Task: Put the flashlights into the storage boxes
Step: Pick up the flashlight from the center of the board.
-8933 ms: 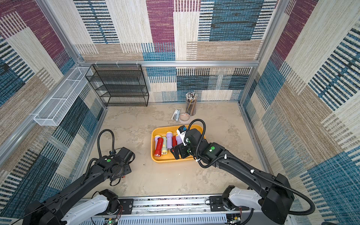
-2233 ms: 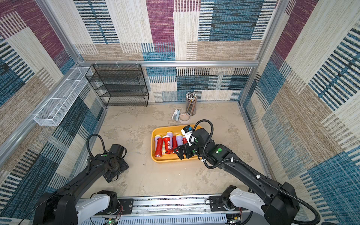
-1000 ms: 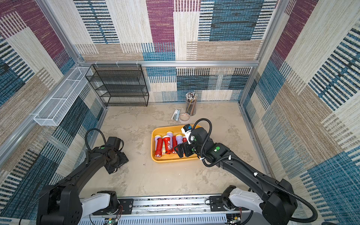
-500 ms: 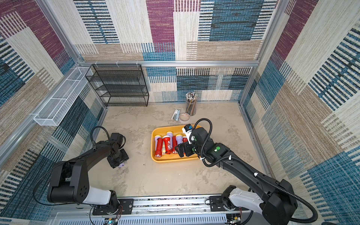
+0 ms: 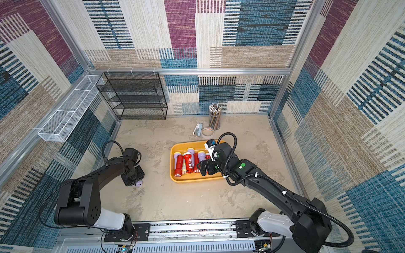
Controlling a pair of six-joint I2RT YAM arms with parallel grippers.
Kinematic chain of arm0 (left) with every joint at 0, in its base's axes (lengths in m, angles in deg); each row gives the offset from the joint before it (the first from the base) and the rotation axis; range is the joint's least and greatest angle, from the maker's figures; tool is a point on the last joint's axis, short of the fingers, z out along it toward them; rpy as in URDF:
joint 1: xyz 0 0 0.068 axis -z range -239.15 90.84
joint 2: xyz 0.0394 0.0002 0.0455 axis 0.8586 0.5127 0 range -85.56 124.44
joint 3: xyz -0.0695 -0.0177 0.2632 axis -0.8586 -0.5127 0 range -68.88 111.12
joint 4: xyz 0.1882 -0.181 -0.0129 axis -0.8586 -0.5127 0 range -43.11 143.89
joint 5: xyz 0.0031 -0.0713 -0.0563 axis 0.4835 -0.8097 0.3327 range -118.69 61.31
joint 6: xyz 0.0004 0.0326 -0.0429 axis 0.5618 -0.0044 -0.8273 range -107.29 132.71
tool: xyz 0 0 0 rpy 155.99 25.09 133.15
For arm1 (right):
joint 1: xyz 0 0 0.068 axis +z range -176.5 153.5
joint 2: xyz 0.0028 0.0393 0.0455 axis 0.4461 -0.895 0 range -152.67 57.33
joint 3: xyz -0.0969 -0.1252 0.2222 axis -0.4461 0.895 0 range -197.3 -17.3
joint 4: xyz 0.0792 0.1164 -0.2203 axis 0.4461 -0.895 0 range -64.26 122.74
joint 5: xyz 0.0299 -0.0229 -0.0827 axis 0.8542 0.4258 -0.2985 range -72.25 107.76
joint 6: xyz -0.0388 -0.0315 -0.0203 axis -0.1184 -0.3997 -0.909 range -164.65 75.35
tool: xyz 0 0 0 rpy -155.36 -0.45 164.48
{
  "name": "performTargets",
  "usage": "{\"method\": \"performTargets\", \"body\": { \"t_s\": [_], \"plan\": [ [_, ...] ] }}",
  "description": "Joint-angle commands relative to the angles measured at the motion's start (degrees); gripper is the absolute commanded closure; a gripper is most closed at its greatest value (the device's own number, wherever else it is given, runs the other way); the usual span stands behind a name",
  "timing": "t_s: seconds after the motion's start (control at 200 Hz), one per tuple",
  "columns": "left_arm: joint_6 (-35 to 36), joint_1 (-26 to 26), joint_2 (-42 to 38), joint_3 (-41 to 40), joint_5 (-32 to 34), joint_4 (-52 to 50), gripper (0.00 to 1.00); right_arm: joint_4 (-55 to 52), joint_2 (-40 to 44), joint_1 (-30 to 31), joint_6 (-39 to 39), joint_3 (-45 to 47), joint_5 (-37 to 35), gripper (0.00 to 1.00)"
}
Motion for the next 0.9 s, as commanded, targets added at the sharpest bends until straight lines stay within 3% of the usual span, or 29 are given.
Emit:
{"method": "performTargets", "body": {
  "t_s": [0.0, 0.265, 0.401, 0.631, 0.896],
  "plan": [
    [1.28, -0.10, -0.53, -1.60, -2.57, 0.24, 0.70, 0.53, -0.06, -0.03, 0.35, -0.65, 0.17, 0.00],
    [0.94, 1.02, -8.52, -3.30, -5.35, -2.15, 0.73, -0.49, 0.48, -0.03, 0.83, -1.48, 0.42, 0.00],
    [-0.98, 4.00, -12.89, -3.11, -6.77, -3.61, 0.72, -1.65, 1.06, -0.03, 1.36, -1.36, 0.16, 0.00],
    [-6.49, 16.07, -15.68, 2.68, -5.16, -6.13, 0.70, -4.58, 3.13, -0.03, 2.40, -0.34, -2.91, 0.00],
    [-10.60, 29.90, -8.74, 15.97, -2.13, -6.46, 0.69, -7.10, 5.30, -0.03, 3.59, -1.35, -4.72, 0.00]
  ]
}}
